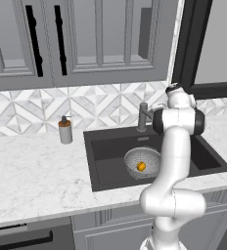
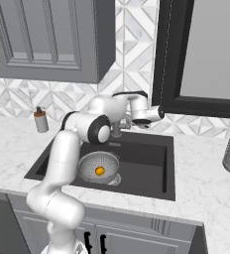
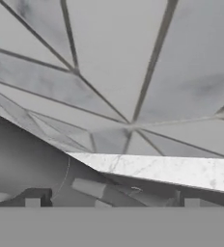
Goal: Put the colander in the sink, put the tangerine in the colander, and turn on the sink faucet and pour water over the colander.
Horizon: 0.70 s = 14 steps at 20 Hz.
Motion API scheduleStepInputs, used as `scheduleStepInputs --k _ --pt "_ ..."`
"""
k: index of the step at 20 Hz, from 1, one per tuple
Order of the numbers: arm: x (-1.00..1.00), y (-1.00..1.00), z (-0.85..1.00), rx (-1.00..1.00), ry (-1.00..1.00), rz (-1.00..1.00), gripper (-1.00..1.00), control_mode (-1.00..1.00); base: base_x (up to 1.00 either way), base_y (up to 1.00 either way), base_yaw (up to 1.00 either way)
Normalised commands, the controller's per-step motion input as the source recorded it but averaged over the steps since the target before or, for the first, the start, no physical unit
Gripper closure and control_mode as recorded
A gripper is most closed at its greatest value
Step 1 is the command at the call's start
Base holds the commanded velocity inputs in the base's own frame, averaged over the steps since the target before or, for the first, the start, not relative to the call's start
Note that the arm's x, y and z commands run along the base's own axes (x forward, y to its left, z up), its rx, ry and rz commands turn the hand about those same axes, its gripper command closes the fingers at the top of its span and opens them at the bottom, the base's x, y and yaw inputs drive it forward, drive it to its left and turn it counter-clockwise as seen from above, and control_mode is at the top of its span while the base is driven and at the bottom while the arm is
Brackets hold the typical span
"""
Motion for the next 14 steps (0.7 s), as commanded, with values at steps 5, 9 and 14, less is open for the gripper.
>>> scheduleStepInputs --k 5,9,14 --pt "0.21 0.0 -0.19 0.0 0.0 0.0 -1.0 -1.0 0.0 0.0 0.0" --pt "0.24 0.0 -0.14 0.0 0.0 0.0 -1.0 -1.0 0.0 0.0 0.0" --pt "0.19 0.0 -0.12 0.0 0.0 0.0 -1.0 -1.0 0.0 0.0 0.0"
